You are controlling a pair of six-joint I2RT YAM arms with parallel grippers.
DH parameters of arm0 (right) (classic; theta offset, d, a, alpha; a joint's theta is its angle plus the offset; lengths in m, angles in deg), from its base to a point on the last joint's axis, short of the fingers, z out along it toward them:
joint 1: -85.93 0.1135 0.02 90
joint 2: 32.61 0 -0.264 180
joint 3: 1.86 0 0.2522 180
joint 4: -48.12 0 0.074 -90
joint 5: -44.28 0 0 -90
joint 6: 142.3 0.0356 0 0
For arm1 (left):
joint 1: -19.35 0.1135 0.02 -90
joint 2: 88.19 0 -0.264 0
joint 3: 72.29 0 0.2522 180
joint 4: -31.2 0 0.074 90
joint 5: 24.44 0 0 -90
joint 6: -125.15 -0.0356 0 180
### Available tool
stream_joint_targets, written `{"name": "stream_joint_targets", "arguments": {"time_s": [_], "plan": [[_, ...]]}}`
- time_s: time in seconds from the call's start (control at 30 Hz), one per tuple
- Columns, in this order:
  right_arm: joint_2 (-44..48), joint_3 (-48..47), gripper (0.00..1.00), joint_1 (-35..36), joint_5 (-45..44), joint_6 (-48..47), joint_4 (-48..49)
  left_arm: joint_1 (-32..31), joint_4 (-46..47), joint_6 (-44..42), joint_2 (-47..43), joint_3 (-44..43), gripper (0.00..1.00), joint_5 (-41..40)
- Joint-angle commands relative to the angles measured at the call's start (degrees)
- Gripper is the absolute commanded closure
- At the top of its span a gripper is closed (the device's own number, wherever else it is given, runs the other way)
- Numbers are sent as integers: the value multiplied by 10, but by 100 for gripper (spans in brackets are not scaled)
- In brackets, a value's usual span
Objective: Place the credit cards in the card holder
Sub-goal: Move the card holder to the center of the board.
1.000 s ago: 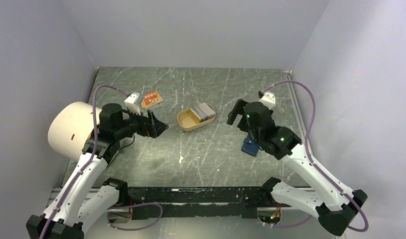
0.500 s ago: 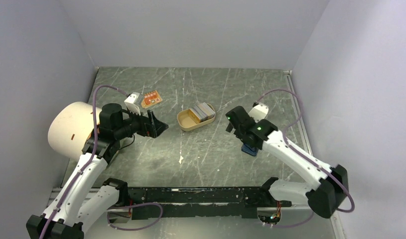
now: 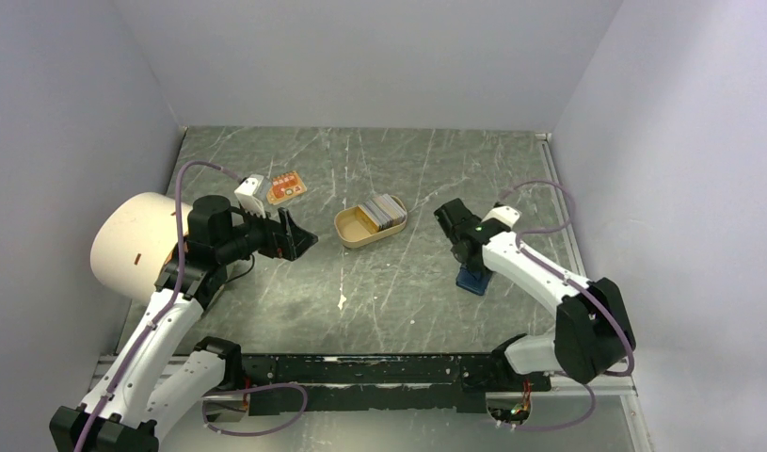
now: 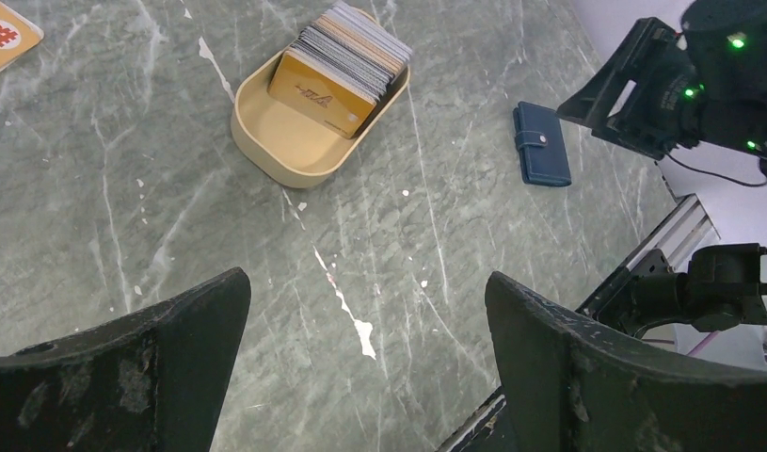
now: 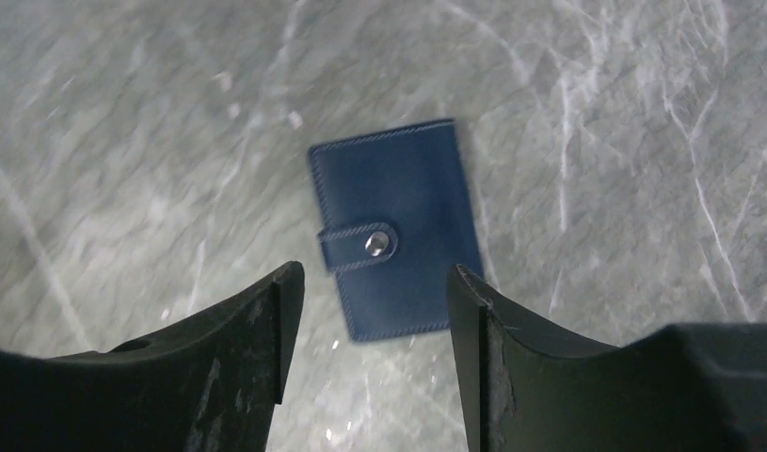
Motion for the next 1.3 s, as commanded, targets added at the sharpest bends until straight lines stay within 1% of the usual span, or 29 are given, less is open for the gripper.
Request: {"name": "stream_joint_targets", "arguments": {"time_s": [0.0, 0.1, 0.27, 0.4, 0.47, 0.53, 0.6, 0.63, 0.8, 0.93, 1.0, 1.07, 1.13, 1.17, 1.27], "plan": [[-13, 46, 39, -75, 39, -55, 108, 6, 1, -2, -6, 2, 0, -12], [-23, 64, 38, -96, 64, -75, 142, 6, 2, -1, -8, 3, 0, -15], [-32, 93, 35, -108, 137, -138, 208, 6, 1, 4, -9, -2, 0, -25], [-41, 100, 34, -109, 202, -189, 221, 6, 8, 8, -12, -4, 0, -25], [-39, 103, 34, -108, 242, -214, 226, 6, 8, 10, -13, -2, 0, -31], [-31, 112, 34, -101, 312, -230, 240, 6, 10, 12, -12, -1, 0, -34], [-22, 124, 36, -78, 369, -241, 262, 6, 10, 12, -11, -3, 0, -32], [-16, 125, 36, -59, 383, -234, 266, 6, 11, 11, -11, -4, 1, -33], [-7, 111, 37, 60, 420, -147, 295, 6, 4, 9, -16, -9, 2, -45], [-4, 101, 38, 115, 465, -100, 357, 6, 6, 4, -33, -4, 2, -52], [7, 92, 37, 123, 465, -137, 372, 6, 9, 0, -42, 0, 3, -50], [16, 78, 35, 122, 424, -183, 347, 6, 10, -2, -45, 2, 4, -47], [18, 62, 26, 116, 346, -231, 309, 6, 9, -2, -43, 2, 4, -45], [12, 52, 22, 108, 321, -247, 288, 6, 7, -2, -41, 1, 4, -43], [-6, 37, 14, 65, 285, -282, 251, 6, 5, -2, -35, 0, 5, -37]]}}
